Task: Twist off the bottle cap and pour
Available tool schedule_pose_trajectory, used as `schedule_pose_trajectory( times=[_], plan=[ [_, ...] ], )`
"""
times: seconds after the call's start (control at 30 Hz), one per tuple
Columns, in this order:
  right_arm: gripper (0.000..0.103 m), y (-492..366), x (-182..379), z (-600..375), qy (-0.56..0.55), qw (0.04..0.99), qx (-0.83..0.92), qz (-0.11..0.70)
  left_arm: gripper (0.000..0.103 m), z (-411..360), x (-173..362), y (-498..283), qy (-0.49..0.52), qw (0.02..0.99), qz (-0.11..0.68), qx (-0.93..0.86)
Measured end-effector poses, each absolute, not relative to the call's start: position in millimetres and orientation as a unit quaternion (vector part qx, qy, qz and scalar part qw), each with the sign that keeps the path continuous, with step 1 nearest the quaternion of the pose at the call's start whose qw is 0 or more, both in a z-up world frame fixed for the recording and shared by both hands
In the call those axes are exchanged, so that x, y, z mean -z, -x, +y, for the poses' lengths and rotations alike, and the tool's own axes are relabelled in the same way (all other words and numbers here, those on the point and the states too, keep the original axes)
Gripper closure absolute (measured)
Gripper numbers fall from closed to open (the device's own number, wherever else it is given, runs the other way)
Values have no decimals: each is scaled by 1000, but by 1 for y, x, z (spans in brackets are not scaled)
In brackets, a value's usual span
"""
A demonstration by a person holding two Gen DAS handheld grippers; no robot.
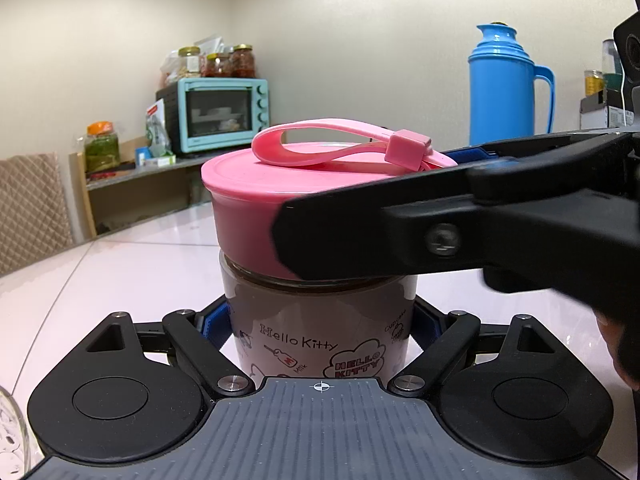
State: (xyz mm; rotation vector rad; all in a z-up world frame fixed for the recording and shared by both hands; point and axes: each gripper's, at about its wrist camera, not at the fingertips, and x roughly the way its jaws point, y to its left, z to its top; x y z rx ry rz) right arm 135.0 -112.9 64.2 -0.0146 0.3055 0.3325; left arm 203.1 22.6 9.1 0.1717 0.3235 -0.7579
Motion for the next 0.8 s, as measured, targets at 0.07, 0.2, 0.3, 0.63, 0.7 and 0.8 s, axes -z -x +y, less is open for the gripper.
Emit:
schedule_pose_trajectory(
  times=[0.07, 0.2, 0.3, 0.63, 0.7, 0.8],
  plan=[
    [6, -136, -64, -111, 7, 975, -161, 151, 13, 22, -9, -203, -83, 913, 157, 368],
    [6, -136, -63, -108, 6, 975, -160, 153, 13, 21, -10, -206, -83, 913, 157, 368],
    [10, -137, -61, -107, 7, 975, -160, 154, 13, 21, -10, -205, -83, 913, 157, 368],
    [16, -138, -57, -108, 3, 975, -163, 153, 13, 18, -10, -201, -83, 913, 157, 368],
    [17, -138, -56, -109, 3, 975, -165, 151, 13, 17, -10, -200, -83, 913, 157, 368],
    [17, -138, -54, -112, 5, 974, -175, 147, 13, 16, -10, -198, -83, 913, 157, 368]
  ],
)
